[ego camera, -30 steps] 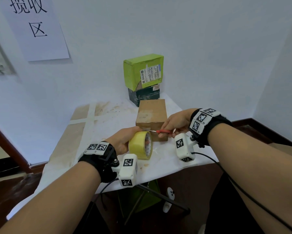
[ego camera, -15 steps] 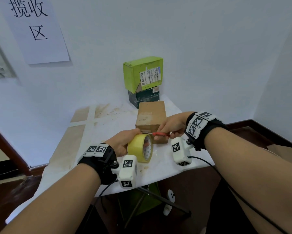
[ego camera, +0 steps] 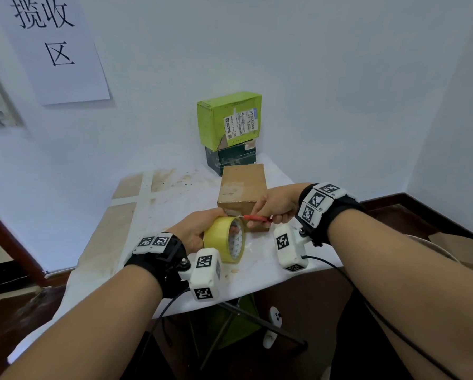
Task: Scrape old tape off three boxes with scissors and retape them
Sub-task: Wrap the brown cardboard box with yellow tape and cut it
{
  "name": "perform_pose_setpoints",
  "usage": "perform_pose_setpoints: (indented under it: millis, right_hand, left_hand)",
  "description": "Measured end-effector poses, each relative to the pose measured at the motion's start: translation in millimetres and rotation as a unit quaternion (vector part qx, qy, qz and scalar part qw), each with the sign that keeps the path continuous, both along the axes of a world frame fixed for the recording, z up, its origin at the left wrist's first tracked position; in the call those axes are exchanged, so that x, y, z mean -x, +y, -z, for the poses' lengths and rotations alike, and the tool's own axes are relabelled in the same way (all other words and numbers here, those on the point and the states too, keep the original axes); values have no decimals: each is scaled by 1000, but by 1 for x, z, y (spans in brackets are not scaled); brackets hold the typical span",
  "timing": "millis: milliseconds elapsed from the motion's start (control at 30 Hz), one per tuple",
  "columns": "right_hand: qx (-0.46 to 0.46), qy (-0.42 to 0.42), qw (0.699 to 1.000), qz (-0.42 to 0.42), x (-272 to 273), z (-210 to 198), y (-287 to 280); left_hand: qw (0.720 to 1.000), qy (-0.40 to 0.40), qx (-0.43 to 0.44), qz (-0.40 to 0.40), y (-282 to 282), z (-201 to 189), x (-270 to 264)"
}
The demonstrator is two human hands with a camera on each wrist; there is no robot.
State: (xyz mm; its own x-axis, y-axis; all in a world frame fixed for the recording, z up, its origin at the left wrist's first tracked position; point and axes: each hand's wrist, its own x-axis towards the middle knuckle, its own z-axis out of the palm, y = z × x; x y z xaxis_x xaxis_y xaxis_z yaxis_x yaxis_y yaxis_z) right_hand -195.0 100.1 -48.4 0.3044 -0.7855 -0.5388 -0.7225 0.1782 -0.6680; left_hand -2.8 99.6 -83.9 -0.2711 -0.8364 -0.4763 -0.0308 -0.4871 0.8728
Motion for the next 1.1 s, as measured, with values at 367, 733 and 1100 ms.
perform_pose_setpoints:
  millis: [367,733,1100]
  right_hand:
    - [72,-149,982,88,22,-15,16]
    - [135,73,928,340,47,24,4]
    - [98,221,951,195,35,34,-14]
  left_hand:
    - [999,-32,9,4,0,-2,0]
    - [998,-45,46,25,-9,2,-3]
    - [996,-45,42,58,-14,-1,-6]
